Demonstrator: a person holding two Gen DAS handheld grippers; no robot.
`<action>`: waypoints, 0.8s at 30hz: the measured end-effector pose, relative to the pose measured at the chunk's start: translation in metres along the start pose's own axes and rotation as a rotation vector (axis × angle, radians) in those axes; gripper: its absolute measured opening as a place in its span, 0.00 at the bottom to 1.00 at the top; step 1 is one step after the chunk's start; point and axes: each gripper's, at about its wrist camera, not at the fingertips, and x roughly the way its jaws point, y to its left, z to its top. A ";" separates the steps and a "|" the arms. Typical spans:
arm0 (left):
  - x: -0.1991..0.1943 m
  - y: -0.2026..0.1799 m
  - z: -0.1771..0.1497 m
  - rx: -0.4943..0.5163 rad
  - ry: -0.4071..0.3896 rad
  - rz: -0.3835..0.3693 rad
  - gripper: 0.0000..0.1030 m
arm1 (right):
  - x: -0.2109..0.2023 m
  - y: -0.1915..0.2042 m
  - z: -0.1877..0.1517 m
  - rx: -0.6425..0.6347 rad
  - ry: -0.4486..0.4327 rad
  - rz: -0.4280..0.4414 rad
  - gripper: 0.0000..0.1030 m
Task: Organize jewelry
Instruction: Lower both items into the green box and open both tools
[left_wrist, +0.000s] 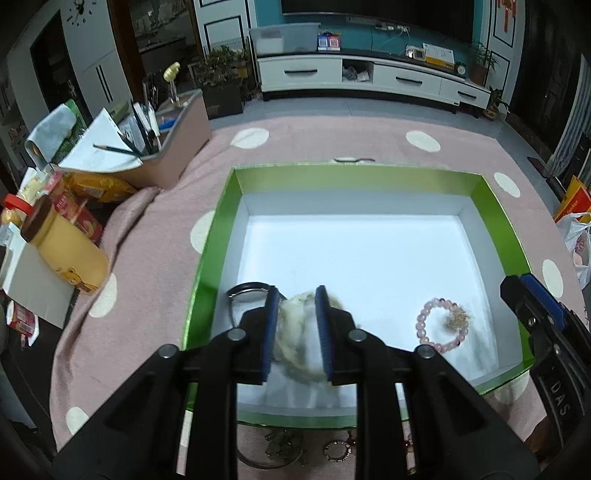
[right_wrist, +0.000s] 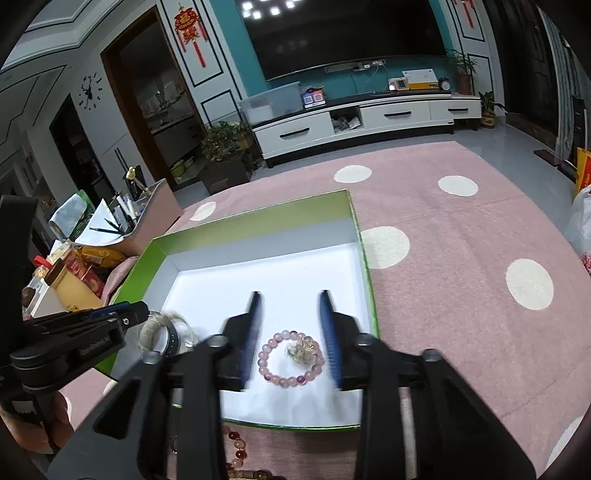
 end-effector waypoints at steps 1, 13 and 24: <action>-0.002 0.000 0.001 0.000 -0.006 0.001 0.29 | -0.001 0.000 0.000 -0.001 -0.003 -0.004 0.35; -0.033 0.011 -0.009 -0.020 -0.072 -0.026 0.61 | -0.041 0.007 0.002 -0.015 -0.115 -0.031 0.53; -0.073 0.033 -0.052 -0.042 -0.093 -0.070 0.86 | -0.101 0.009 -0.016 -0.024 -0.154 0.028 0.73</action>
